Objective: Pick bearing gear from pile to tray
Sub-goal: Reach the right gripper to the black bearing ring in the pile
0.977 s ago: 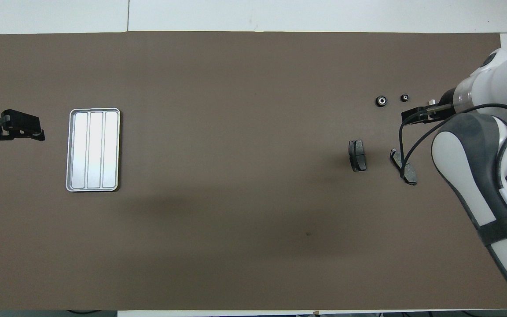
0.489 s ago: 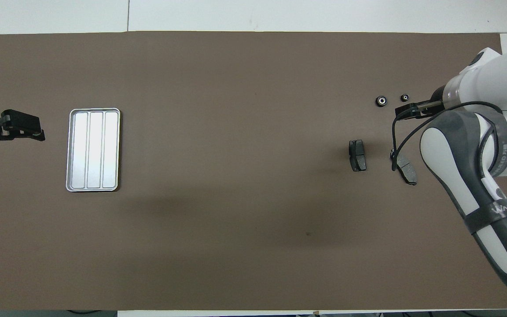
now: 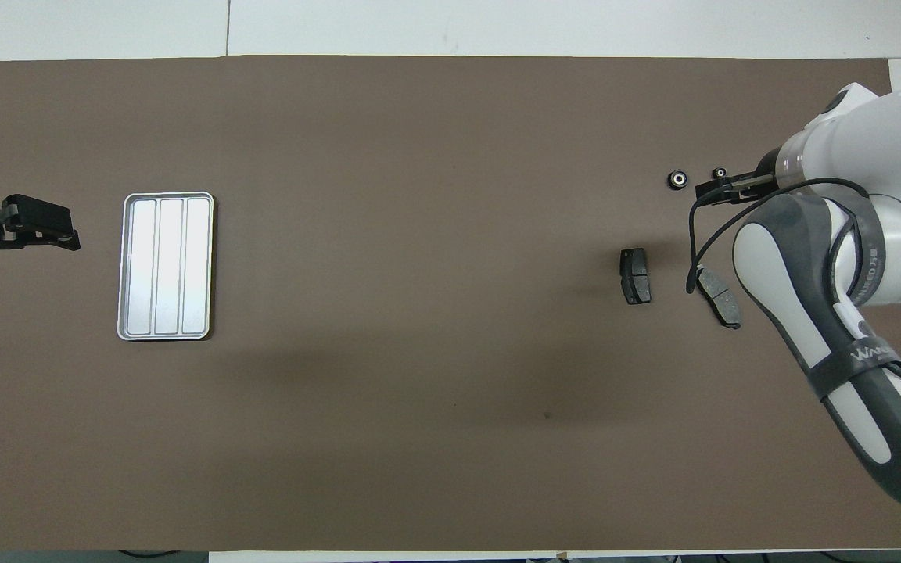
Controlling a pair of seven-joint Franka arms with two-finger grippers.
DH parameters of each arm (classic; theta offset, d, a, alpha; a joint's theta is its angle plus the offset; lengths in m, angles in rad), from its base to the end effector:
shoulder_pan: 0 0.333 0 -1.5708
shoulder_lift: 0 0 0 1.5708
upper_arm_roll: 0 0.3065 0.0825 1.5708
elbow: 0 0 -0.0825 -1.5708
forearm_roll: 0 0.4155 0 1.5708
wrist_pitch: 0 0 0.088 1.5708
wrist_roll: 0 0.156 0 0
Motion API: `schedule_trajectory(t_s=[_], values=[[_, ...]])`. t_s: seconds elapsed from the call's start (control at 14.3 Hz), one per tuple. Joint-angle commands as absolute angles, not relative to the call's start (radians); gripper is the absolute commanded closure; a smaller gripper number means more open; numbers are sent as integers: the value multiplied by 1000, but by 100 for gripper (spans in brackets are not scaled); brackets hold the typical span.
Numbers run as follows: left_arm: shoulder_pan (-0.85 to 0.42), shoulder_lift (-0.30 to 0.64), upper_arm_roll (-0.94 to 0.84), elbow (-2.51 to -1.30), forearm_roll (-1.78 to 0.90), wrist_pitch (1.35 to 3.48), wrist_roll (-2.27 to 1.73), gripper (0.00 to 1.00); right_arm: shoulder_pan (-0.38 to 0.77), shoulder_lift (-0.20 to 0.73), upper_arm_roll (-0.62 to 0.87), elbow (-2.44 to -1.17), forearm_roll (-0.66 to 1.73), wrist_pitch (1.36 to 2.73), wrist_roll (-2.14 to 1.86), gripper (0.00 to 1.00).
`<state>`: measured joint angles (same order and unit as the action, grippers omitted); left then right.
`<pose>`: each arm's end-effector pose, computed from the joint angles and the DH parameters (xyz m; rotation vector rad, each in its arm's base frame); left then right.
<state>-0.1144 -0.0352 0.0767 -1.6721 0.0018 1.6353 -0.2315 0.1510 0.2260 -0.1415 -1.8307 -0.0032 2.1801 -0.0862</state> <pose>0.5791 -0.0210 0.5409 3.1262 0.3036 -0.0028 0.6615 0.0089 0.3496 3.0927 0.1593 0.1926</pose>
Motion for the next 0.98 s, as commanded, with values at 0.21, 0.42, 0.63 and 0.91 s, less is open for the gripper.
schedule_trajectory(t_s=[0.21, 0.42, 0.63, 0.91], values=[[-104, -60, 71, -1697, -14, 1629, -224, 0, 129, 299, -138, -1758, 2, 2149, -94, 0], [-104, -60, 71, -1697, -14, 1629, -224, 0, 130, 360, -140, -1683, -6, 2132, -100, 0], [-104, -60, 71, -1697, -14, 1629, -224, 0, 132, 382, -140, -1681, -18, 2166, -100, 0], [-104, -60, 71, -1697, -14, 1629, -224, 0, 129, 428, -140, -1633, -18, 2145, -100, 0]])
